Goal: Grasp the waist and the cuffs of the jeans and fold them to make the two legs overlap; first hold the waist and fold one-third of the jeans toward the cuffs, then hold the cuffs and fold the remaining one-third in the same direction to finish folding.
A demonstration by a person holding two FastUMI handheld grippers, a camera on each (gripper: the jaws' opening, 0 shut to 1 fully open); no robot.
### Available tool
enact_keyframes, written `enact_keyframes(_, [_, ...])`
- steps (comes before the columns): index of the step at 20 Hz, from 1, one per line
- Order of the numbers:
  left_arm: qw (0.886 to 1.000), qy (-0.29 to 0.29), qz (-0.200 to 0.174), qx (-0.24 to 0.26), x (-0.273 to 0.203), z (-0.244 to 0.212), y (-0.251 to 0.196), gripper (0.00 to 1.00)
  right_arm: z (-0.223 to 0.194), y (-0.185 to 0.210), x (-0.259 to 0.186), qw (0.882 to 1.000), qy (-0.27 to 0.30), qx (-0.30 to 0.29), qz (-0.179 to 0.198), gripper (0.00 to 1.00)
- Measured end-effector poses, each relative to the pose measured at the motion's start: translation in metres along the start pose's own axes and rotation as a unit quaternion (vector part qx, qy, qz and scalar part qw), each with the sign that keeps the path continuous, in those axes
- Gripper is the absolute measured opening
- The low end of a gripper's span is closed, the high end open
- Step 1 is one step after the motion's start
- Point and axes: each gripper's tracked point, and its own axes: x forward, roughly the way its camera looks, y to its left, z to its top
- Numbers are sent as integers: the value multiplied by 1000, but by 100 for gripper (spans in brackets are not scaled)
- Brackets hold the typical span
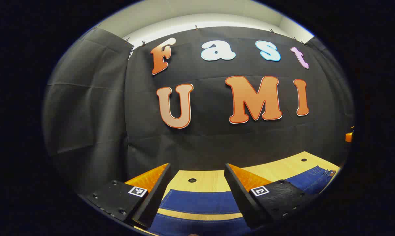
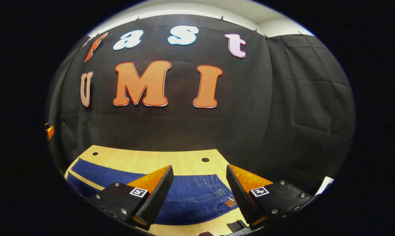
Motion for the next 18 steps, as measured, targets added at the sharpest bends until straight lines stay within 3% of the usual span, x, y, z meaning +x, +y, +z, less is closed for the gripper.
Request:
enact_keyframes(8, [999,-3,29,-14,1,6,12,99,-10,-11,0,999,17,30,0,98])
enact_keyframes(18, [1000,6,21,-12,4,2,2,100,-21,-26,6,999,31,35,-9,98])
